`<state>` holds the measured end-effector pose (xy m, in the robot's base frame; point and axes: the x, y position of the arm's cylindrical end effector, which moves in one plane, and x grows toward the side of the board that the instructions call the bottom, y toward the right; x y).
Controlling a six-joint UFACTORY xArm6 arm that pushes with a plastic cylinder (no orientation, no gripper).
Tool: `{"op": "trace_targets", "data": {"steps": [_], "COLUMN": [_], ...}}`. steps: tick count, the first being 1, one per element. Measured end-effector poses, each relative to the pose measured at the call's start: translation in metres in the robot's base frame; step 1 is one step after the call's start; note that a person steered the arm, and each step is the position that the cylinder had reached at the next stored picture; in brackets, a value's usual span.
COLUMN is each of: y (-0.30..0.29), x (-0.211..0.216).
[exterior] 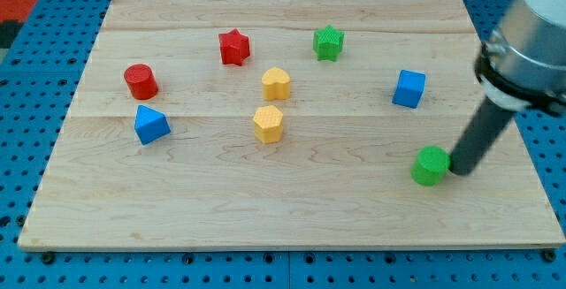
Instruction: Move the green circle towards up
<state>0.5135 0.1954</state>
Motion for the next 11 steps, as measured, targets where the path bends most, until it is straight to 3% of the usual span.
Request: {"op": "trace_targets", "data": {"steps": [1, 2, 3, 5, 7, 9, 11], "y": [-0.007, 0.016, 0.013, -0.024, 0.032, -0.036, -0.061], "x": [-0.025, 0.034, 0.059, -0.026, 0.038, 0.01, 0.008]}}
